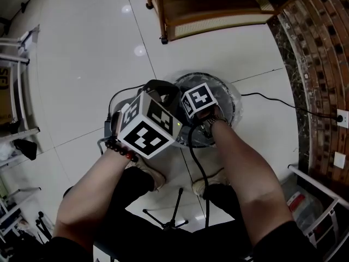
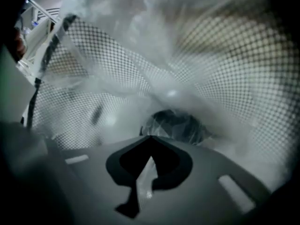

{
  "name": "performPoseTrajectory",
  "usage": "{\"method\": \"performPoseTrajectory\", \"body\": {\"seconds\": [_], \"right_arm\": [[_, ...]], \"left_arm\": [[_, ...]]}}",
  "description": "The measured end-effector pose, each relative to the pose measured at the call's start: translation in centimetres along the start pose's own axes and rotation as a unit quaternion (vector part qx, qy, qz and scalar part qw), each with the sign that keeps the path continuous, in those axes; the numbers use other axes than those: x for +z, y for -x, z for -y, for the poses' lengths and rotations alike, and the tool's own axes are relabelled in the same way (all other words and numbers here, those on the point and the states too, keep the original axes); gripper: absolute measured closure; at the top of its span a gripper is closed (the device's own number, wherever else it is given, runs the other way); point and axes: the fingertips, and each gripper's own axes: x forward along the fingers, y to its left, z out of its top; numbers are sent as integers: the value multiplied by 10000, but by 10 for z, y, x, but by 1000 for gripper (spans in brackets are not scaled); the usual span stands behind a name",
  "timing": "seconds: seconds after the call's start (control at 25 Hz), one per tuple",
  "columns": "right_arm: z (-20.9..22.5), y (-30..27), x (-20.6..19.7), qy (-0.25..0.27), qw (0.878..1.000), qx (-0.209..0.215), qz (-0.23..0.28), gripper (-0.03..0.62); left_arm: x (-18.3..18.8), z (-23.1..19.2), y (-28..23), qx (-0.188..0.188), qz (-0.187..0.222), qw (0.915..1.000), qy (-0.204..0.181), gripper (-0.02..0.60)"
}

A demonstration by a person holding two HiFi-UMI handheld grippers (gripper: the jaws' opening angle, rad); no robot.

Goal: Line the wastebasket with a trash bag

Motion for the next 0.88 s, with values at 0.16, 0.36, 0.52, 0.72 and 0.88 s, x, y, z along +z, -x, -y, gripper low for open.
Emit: {"method": "performPoseTrajectory", "body": {"seconds": [0.16, 0.36, 0.52, 0.72, 0.88], "right_arm": [[6, -25, 2, 28, 10000, 14, -58, 592], [11, -52, 8, 70, 10000, 65, -1, 592], [15, -65, 15, 87, 9999, 68, 97, 592], [21, -79, 11, -12, 10000, 83, 39, 592], [26, -87, 7, -92, 9999, 56, 50, 592]], "left_arm": [[1, -5, 2, 31, 24, 10000, 54, 578], [0, -3, 1, 25, -36, 10000, -53, 578], [-6, 3, -7, -42, -263, 9993, -272, 578], [-10, 5, -13, -121, -390, 9988, -264, 578], [-10, 3, -15, -108, -402, 9989, -213, 578]]}}
